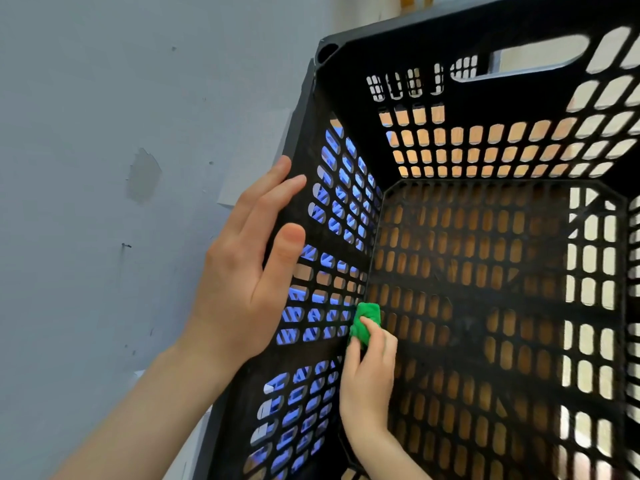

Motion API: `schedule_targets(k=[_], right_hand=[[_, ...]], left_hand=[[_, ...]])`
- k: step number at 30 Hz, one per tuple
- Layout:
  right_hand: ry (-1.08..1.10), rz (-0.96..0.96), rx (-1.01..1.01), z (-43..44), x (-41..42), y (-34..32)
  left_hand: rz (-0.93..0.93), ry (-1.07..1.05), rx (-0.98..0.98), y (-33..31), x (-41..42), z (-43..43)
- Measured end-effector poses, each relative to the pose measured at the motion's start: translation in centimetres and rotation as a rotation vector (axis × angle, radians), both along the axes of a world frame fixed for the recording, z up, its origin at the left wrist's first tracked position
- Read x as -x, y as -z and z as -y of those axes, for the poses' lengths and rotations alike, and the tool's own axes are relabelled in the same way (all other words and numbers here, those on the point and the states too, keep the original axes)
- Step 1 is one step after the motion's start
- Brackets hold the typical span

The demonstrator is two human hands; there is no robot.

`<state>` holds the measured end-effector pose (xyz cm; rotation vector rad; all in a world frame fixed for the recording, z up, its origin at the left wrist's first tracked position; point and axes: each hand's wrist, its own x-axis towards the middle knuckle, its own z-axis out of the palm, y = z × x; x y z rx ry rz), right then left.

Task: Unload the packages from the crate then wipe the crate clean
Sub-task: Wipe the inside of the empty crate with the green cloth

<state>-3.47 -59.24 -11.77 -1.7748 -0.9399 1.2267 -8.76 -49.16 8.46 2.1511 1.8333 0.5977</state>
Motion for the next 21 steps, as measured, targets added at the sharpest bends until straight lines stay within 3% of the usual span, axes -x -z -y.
schedule_targets(k=[2, 8, 15, 21], right_hand=[[0.066, -0.111, -0.065, -1.0, 0.4, -2.4], [0.118, -0.195, -0.476, -2.9, 0.7, -8.7], [0.125, -0.296, -0.690, -3.3, 0.6, -11.9], [-0.006, -0.053, -0.697, -2.4, 0.5, -7.1]], left_hand=[[-0.005, -0.002, -0.001, 0.0, 0.0, 0.0], [0.006, 0.017, 0.004, 0.0, 0.1, -0.1], [0.058, 0.017, -0.003, 0.1, 0.2, -0.1], [0.091, 0.026, 0.004, 0.2, 0.3, -0.1]])
